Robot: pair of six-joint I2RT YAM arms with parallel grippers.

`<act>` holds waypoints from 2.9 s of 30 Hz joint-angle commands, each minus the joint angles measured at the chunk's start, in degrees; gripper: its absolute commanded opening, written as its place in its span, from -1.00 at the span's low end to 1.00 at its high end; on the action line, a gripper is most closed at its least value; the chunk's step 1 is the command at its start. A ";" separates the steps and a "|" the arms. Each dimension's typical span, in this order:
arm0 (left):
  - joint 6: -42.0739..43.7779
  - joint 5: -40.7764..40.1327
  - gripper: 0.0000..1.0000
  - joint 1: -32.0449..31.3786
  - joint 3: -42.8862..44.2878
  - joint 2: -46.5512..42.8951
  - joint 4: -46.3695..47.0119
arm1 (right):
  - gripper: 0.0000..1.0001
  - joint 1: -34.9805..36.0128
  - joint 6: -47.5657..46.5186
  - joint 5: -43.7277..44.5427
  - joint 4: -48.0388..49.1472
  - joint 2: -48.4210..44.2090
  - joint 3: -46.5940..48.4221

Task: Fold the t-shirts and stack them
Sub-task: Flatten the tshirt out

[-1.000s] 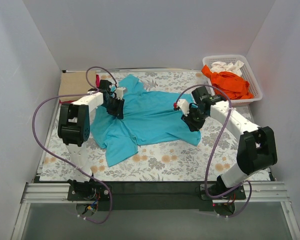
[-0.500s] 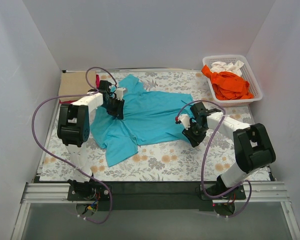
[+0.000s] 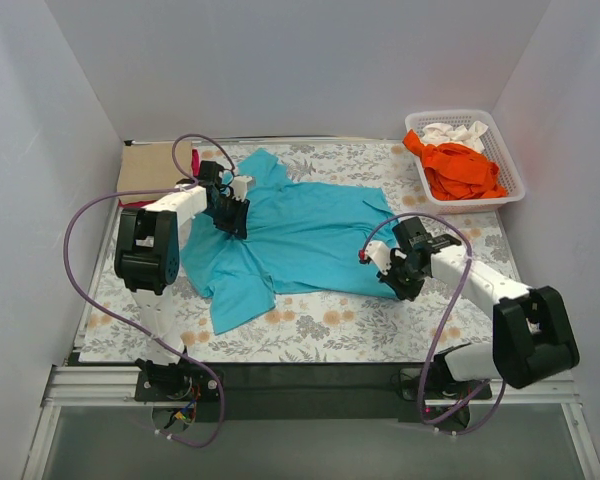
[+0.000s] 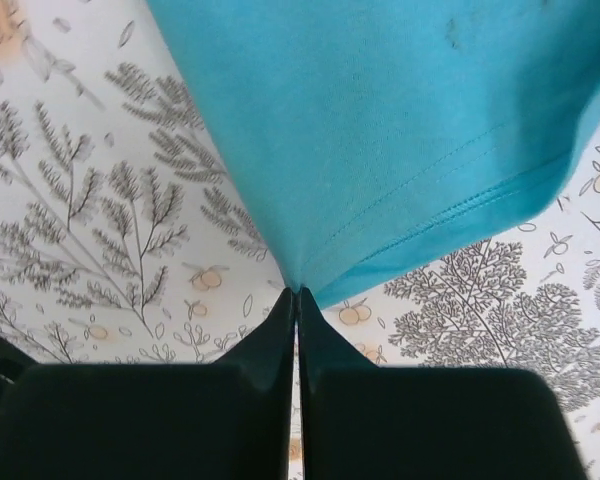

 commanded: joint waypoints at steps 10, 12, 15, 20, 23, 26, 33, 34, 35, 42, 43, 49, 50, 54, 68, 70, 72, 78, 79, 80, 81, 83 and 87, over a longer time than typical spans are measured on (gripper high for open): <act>9.91 7.78 -0.39 -0.28 -2.72 -9.53 -10.10 | -0.28 -0.05 -12.26 -1.64 -14.19 -7.72 0.30; 12.04 8.68 -0.34 -0.28 -4.74 -15.40 -12.12 | -0.28 -0.05 -9.98 -3.40 -14.20 -7.46 3.46; 16.69 8.07 -0.31 -0.28 -8.34 -20.34 -15.54 | -0.26 0.04 -6.37 -7.62 -13.85 -4.92 9.44; 25.04 6.23 -0.28 -0.72 -15.55 -28.52 -21.70 | -0.36 -0.05 -2.33 -8.16 -12.26 2.37 11.21; 27.07 4.21 -0.28 -1.86 -22.66 -32.39 -21.63 | -0.42 -0.49 1.62 -7.54 -9.37 3.87 9.55; 28.57 0.08 -0.28 -2.74 -29.96 -35.90 -18.20 | -0.47 -1.63 5.93 -5.61 -5.41 4.40 10.24; 33.93 -8.88 -0.38 -3.00 -42.88 -39.08 -12.59 | -0.27 -7.34 11.38 -7.19 -2.24 9.05 21.90; 35.59 -11.59 -0.42 -3.00 -44.02 -38.82 -12.14 | -0.25 -8.74 11.91 -7.45 -2.33 10.11 23.67; 36.73 -12.40 -0.55 -2.92 -46.39 -38.64 -12.13 | -0.25 -9.27 12.87 -7.37 -2.33 12.73 25.69; 52.85 -9.80 -0.97 -1.43 -44.33 -46.63 -28.68 | -0.30 -10.51 11.39 -9.04 -1.36 24.17 37.39; 52.74 -8.82 -0.98 -1.07 -42.73 -48.29 -29.61 | -0.30 -10.51 11.39 -9.04 -1.01 26.27 39.14; 36.69 7.09 -0.73 1.83 -18.39 -36.99 -31.39 | -0.22 -10.51 9.72 -7.28 5.04 30.15 40.65; 33.96 7.54 -0.68 1.83 -16.72 -31.92 -29.73 | -0.22 -10.42 9.46 -7.37 5.05 30.85 41.00; 23.85 2.74 -0.60 1.83 -15.20 -23.72 -16.64 | -0.28 -10.07 7.79 -6.67 4.97 34.02 39.87; 38.14 -3.71 -0.70 1.48 -33.92 -32.47 -28.52 | -0.35 -8.14 -5.73 -7.10 2.86 25.51 20.09; 42.44 -3.01 -0.72 1.30 -34.98 -36.16 -32.85 | -0.38 -7.61 -9.08 -8.32 -1.16 22.27 19.12; 42.81 -0.57 -0.75 1.48 -31.59 -40.12 -36.47 | -0.39 -7.78 -8.66 -10.34 -3.20 19.97 20.69; 28.95 10.95 -0.58 4.72 -5.85 -22.55 -30.69 | -0.18 -10.24 3.73 -11.50 -1.02 18.55 36.75; 22.48 12.71 -0.53 5.43 -0.15 -18.73 -29.29 | -0.15 -10.42 5.31 -9.32 -0.31 20.82 38.70; 19.20 12.90 -0.45 6.65 9.22 -15.21 -26.31 | -0.14 -10.42 7.76 -8.26 0.21 22.32 40.28; 16.38 13.25 -0.35 7.36 14.53 -11.17 -25.07 | -0.14 -10.51 8.48 -7.46 0.57 23.90 41.78; 9.19 10.90 -0.30 8.42 26.29 -2.55 -20.16 | 0.05 -10.51 10.24 -6.31 1.36 27.68 45.13; 5.55 6.93 -0.26 8.78 40.65 8.80 -19.34 | 0.29 -10.34 14.45 -6.31 1.98 33.49 50.05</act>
